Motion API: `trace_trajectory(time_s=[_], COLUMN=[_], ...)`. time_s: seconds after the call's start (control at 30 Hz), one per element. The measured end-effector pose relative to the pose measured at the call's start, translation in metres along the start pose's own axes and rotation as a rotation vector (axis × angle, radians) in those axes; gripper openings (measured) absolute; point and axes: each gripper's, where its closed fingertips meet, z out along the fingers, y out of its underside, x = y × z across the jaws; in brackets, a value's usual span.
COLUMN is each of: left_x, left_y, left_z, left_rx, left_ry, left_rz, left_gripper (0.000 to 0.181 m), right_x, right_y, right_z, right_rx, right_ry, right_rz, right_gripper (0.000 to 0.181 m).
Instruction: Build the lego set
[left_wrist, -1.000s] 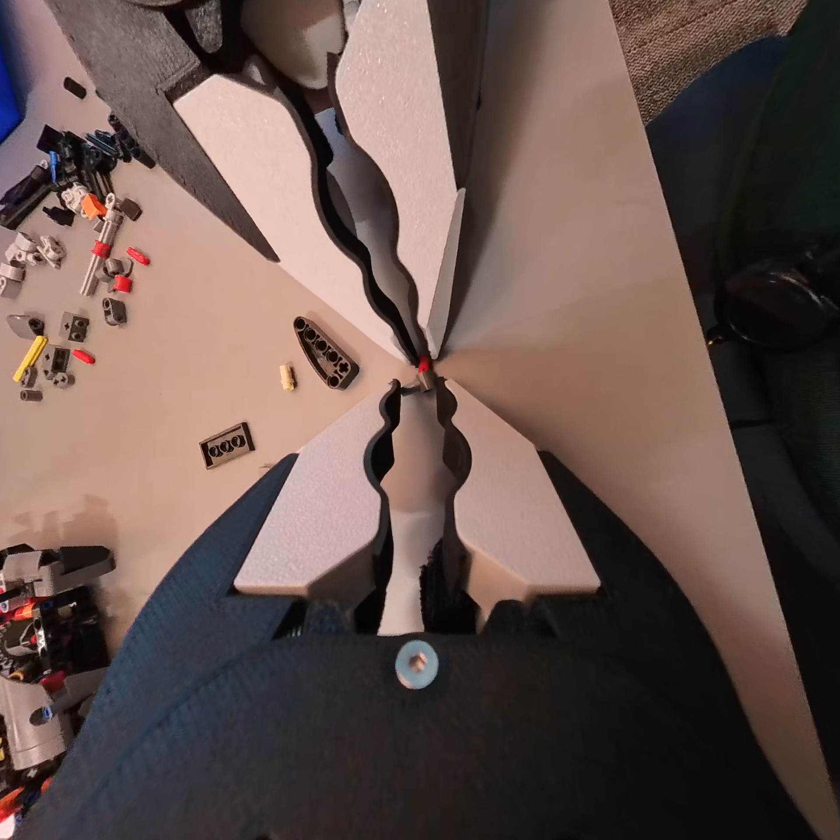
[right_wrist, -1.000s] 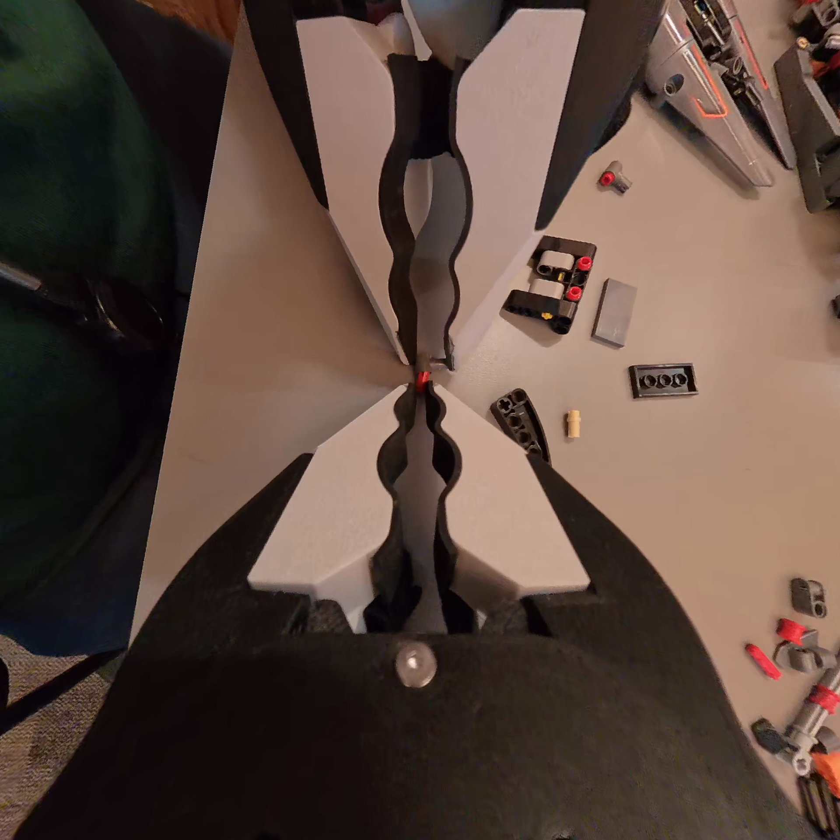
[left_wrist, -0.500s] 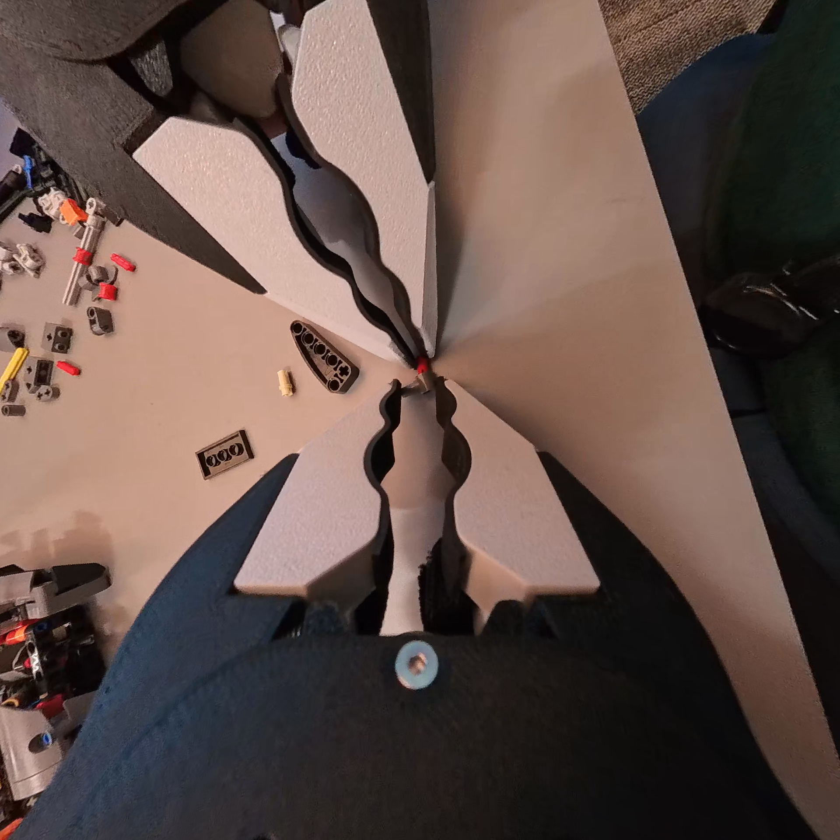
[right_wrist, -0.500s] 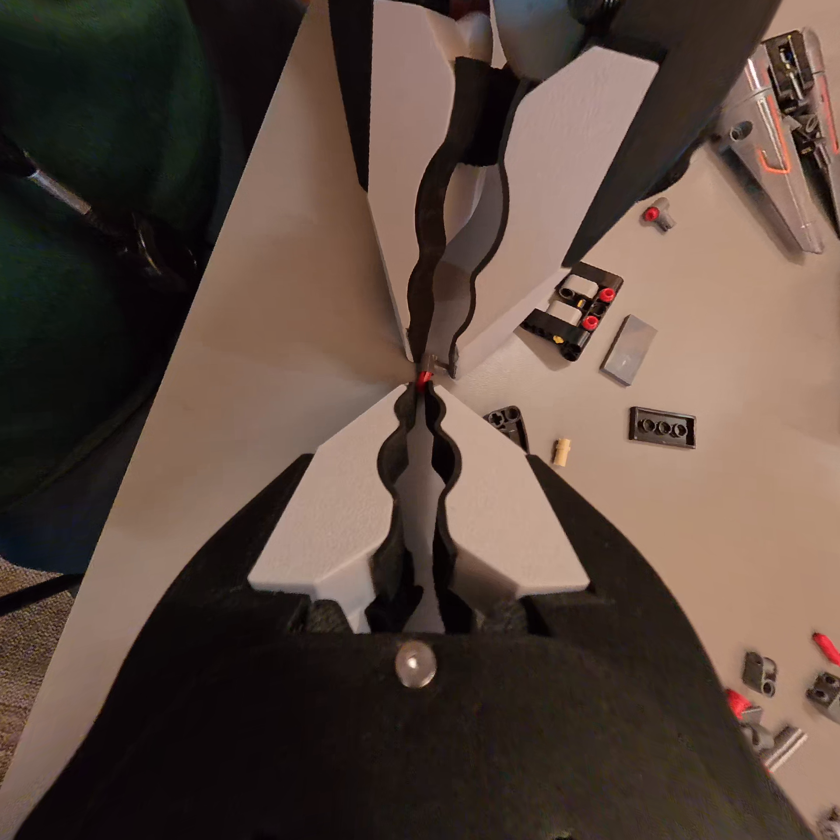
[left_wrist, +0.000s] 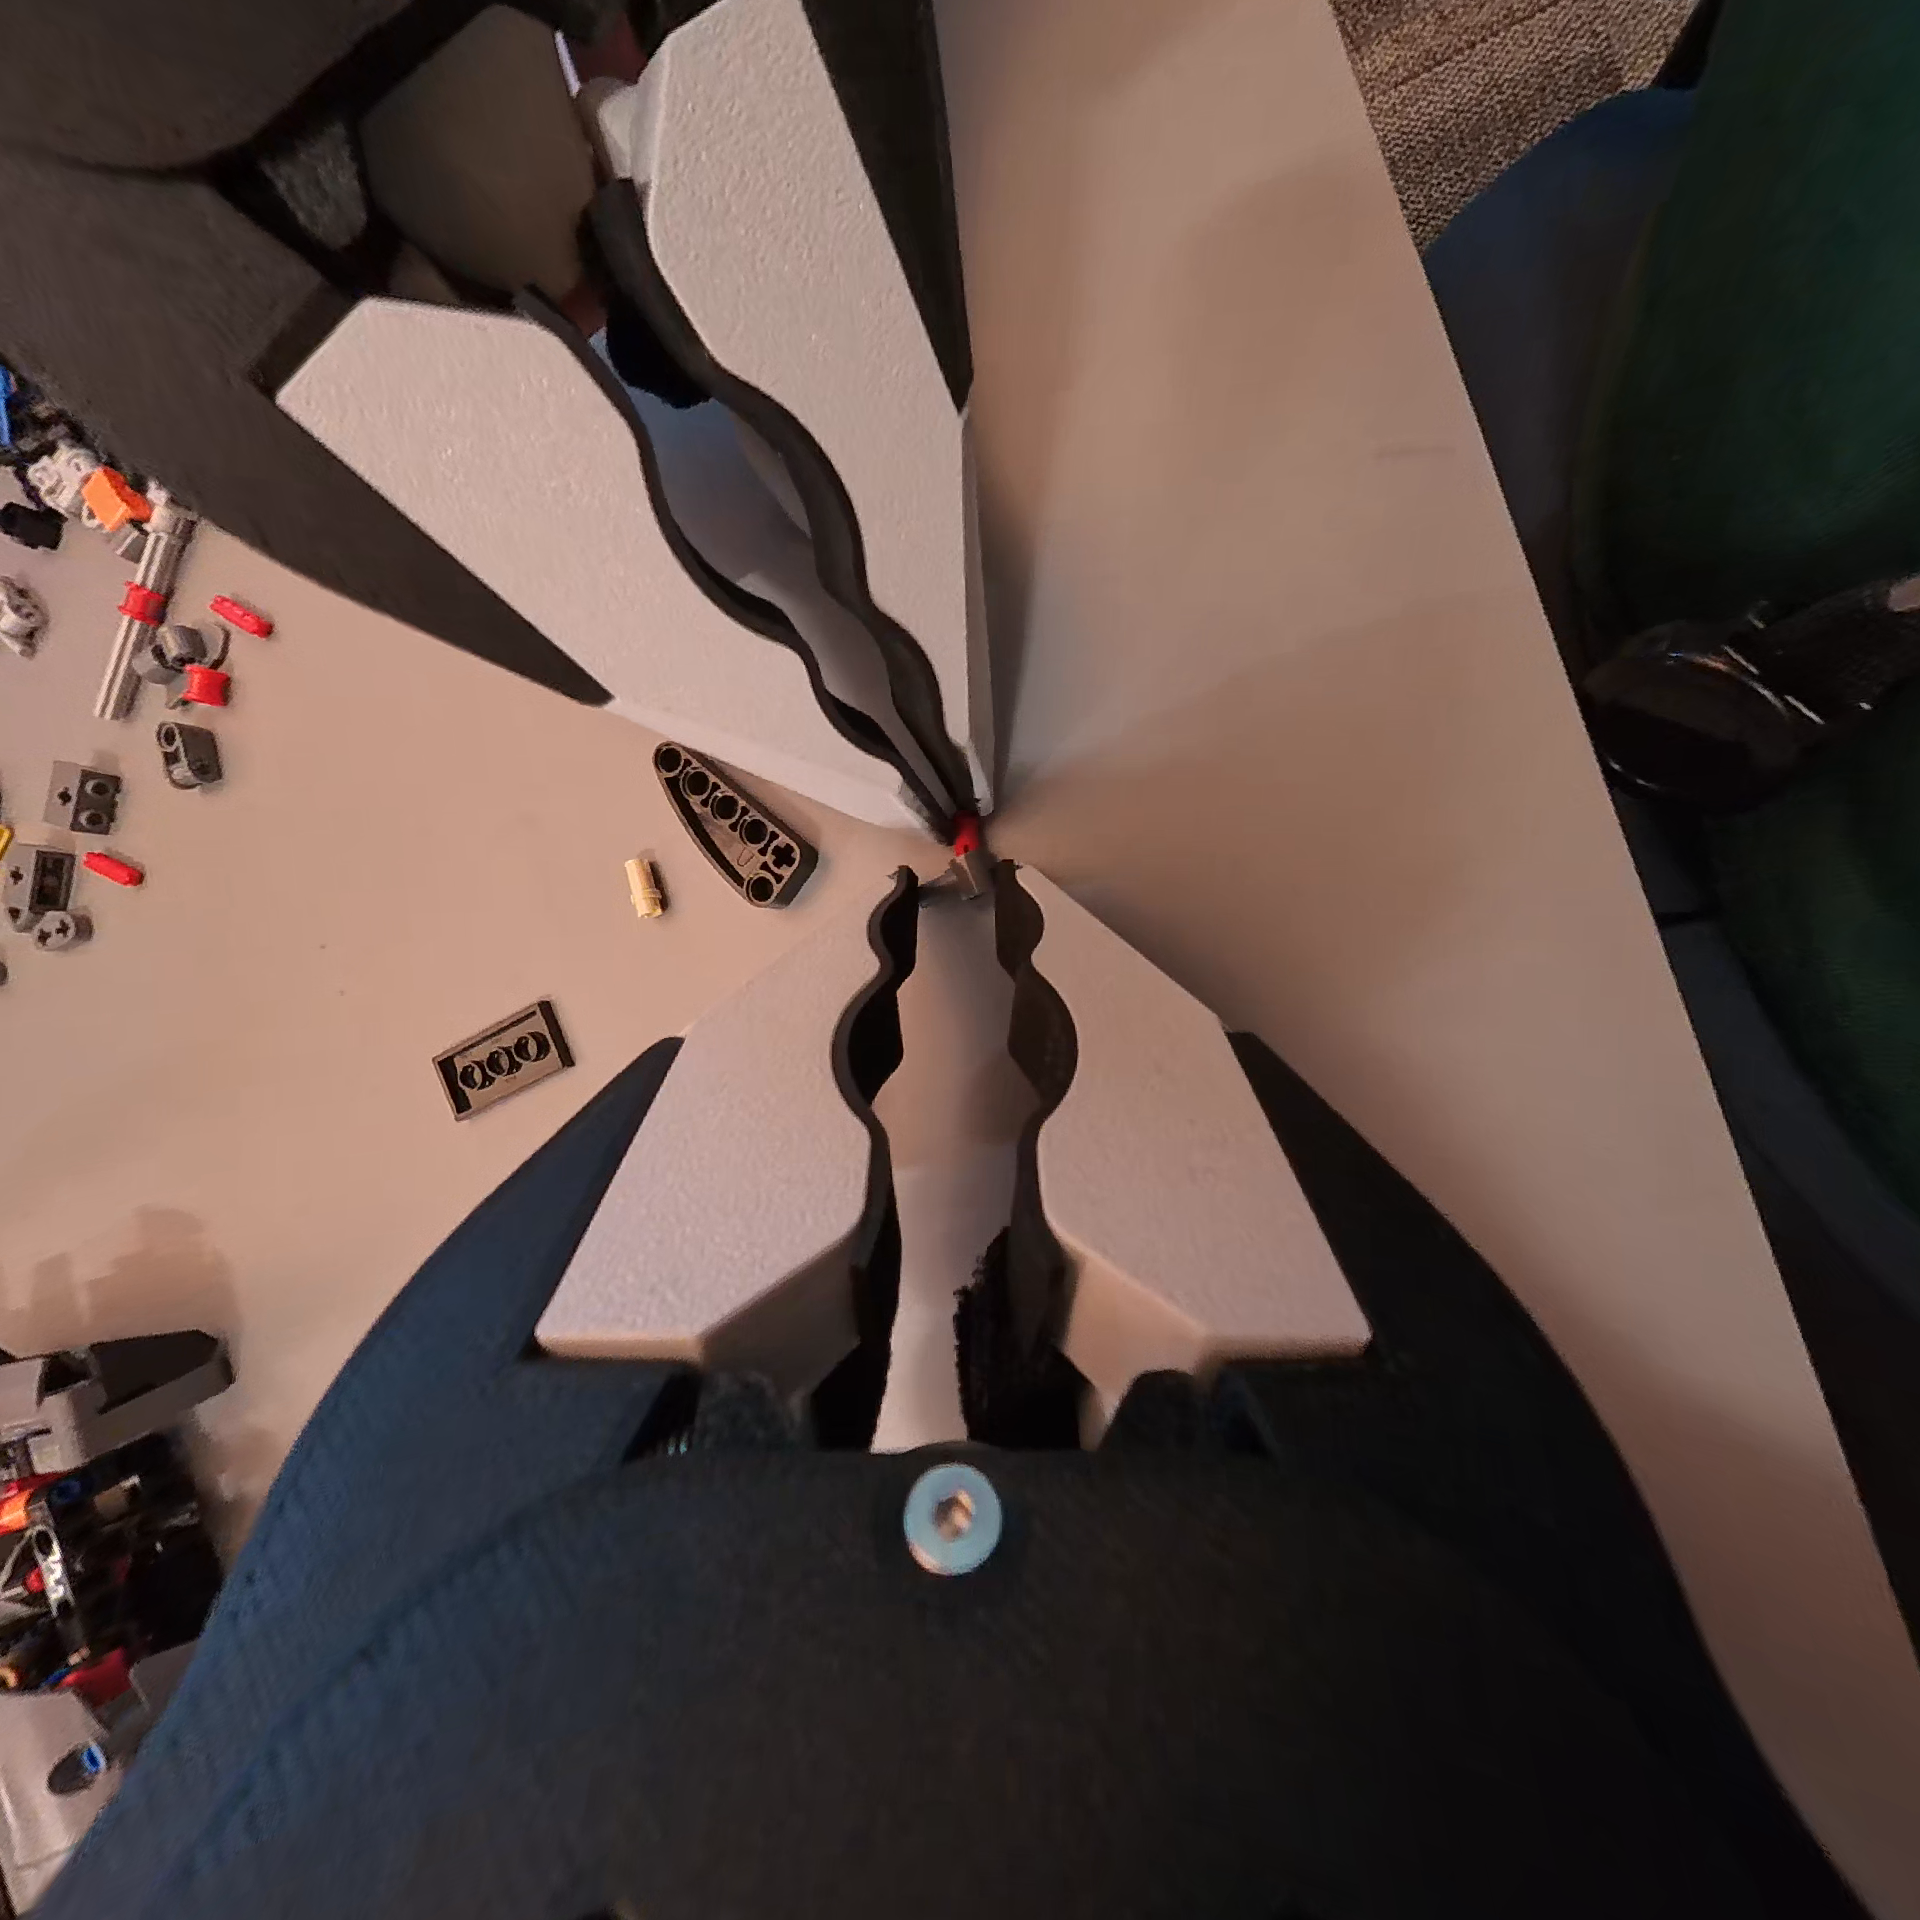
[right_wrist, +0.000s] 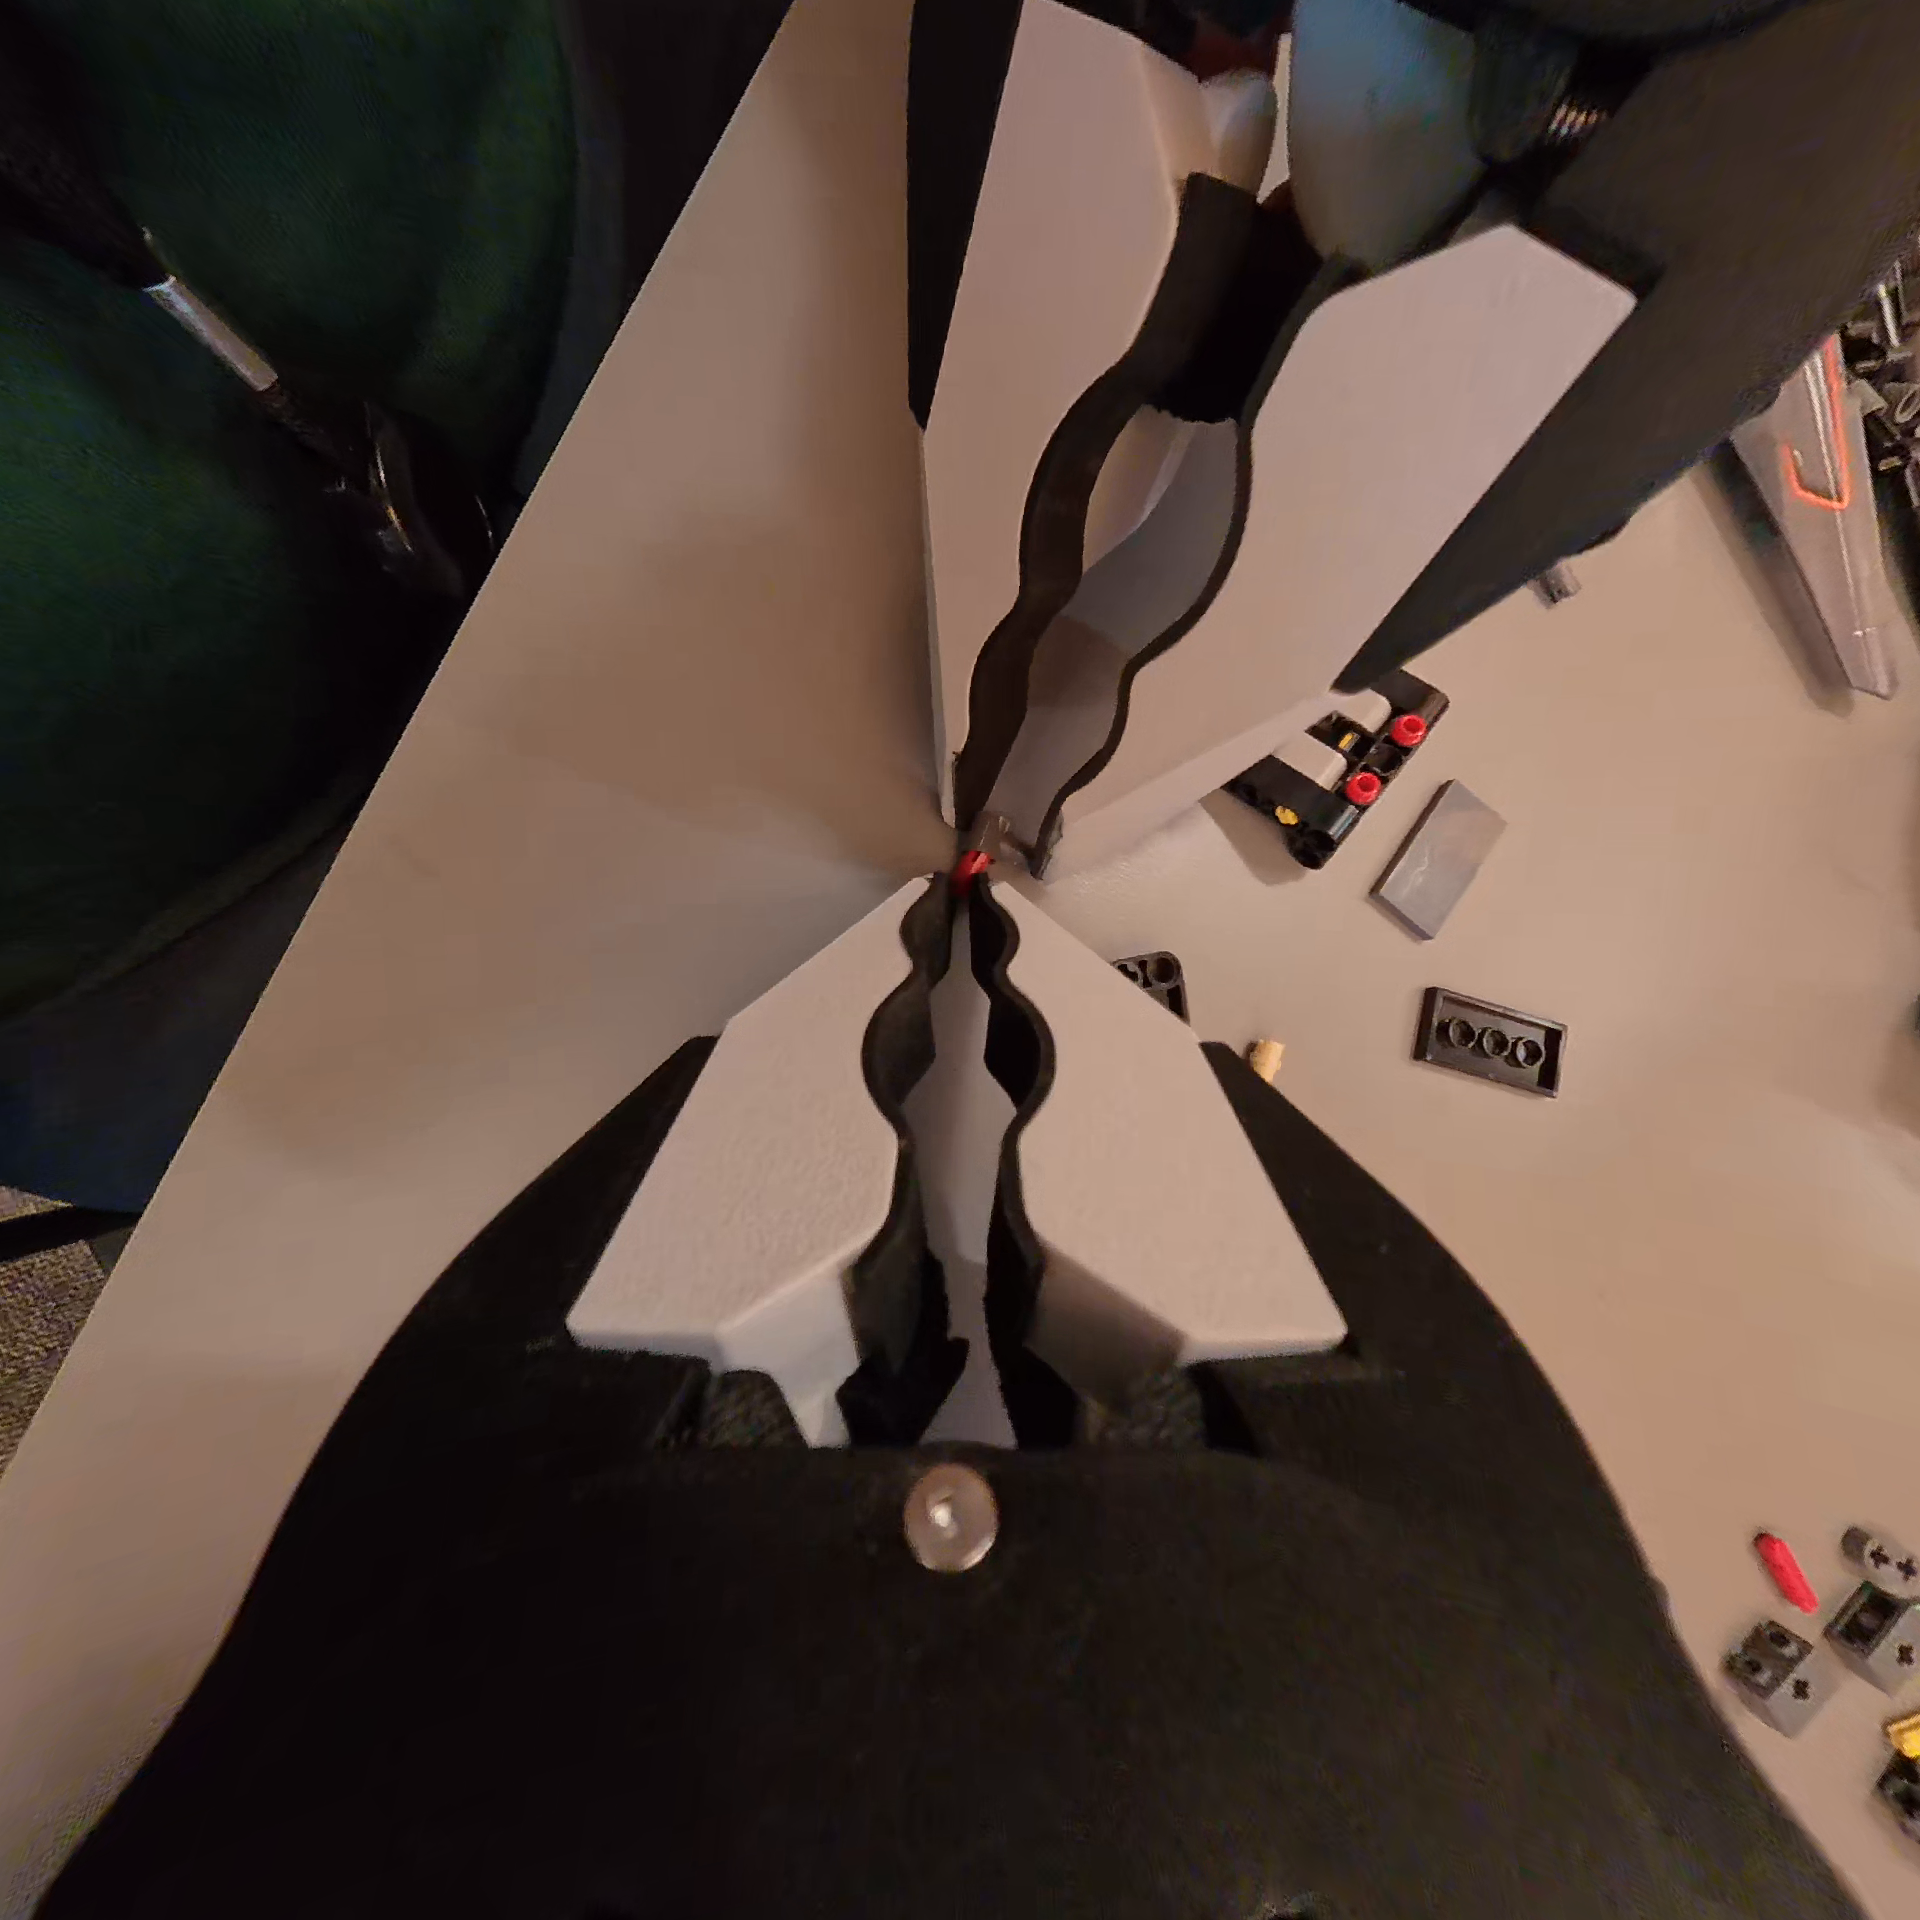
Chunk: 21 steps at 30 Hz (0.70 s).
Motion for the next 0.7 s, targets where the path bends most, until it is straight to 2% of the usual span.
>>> trace_trajectory(time_s=[0.03, 0.7], left_x=[0.0001, -0.0015], left_y=[0.0000, -0.0014], left_z=[-0.0001, 0.0016], left_rx=[0.000, 0.022], left_ry=[0.006, 0.036], left_rz=[0.001, 0.024], left_gripper=[0.013, 0.013], right_x=[0.0000, 0.0005], right_y=[0.0000, 0.0028], right_z=[0.0000, -0.0016], right_rx=[0.002, 0.021], right_ry=[-0.003, -0.071], right_rz=[-0.006, -0.023], right_gripper=[0.001, 0.001])
